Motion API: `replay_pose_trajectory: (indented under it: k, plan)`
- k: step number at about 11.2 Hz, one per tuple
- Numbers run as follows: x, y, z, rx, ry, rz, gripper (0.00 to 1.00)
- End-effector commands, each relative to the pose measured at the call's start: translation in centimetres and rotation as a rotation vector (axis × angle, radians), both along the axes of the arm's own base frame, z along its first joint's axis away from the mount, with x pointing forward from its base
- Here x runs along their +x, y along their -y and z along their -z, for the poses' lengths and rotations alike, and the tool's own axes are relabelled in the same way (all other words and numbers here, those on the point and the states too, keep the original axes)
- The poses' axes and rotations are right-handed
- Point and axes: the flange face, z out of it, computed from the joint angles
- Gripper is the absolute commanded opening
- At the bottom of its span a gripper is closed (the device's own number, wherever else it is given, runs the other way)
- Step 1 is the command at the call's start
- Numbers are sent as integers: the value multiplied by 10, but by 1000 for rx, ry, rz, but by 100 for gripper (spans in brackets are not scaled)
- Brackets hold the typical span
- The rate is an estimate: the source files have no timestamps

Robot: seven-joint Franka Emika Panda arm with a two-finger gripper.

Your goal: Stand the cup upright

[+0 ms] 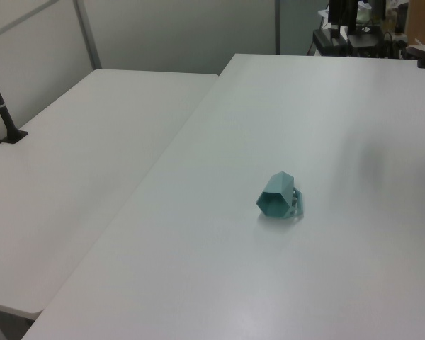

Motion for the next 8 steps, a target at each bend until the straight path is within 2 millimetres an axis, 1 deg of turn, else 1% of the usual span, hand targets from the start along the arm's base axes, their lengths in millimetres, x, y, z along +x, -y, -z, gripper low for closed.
replay_pose_trajectory:
  k: [1, 6, 8]
  plan:
    - [-10, 18, -11, 17, 34, 24, 100]
    - [-10, 24, -9, 19, 28, 32, 100]
    - [-9, 14, -8, 39, 28, 31, 100]
